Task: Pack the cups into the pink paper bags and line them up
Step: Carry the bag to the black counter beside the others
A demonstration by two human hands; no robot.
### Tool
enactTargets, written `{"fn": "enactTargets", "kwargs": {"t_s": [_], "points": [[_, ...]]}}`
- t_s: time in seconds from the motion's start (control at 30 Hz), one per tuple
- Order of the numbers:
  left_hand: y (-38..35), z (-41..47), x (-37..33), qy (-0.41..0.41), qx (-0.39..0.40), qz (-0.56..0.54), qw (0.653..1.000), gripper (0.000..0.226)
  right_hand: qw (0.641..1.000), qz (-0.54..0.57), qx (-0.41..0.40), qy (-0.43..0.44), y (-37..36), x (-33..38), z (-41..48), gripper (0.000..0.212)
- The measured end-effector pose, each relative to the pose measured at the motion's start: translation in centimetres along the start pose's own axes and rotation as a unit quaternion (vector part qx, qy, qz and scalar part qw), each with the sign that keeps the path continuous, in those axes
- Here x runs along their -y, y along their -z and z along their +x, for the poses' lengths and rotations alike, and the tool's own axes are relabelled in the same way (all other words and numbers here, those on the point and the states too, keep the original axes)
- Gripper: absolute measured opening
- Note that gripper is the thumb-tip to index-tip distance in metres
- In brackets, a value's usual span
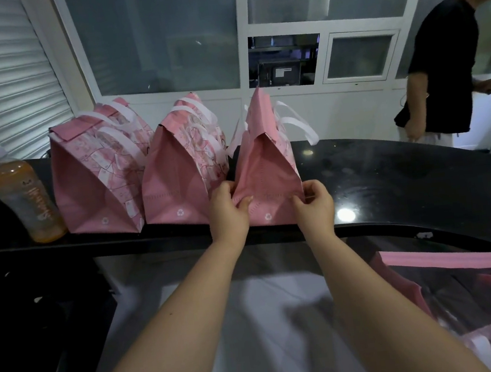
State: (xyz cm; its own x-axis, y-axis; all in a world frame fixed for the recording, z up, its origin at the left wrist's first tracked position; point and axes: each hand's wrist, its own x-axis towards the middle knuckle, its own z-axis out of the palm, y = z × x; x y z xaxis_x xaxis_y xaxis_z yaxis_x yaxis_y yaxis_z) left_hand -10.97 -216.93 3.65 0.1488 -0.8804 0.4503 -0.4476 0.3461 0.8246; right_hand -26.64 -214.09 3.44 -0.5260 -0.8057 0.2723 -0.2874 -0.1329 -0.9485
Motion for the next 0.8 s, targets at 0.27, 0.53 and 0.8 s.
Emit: {"fn": "enactTargets", "kwargs": {"t_s": [0.27, 0.53, 0.8], "points": [[0.9, -1.9, 1.2, 0.019, -0.019, 0.027, 0.999, 0.012, 0.998, -0.048, 0.019, -0.024, 1.3, -1.0, -1.0, 0.022], [1.8, -3.5, 2.1, 0.021, -0.082, 0.013, 0.996, 0.013, 0.995, -0.087, 0.048, -0.01, 0.8, -1.0, -1.8, 0.021], [3.0, -3.1, 2.8, 0.061, -0.067, 0.019, 0.996, 0.021, 0.99, -0.116, 0.08, 0.003, -0.1, -1.4, -1.8, 0.019]]}}
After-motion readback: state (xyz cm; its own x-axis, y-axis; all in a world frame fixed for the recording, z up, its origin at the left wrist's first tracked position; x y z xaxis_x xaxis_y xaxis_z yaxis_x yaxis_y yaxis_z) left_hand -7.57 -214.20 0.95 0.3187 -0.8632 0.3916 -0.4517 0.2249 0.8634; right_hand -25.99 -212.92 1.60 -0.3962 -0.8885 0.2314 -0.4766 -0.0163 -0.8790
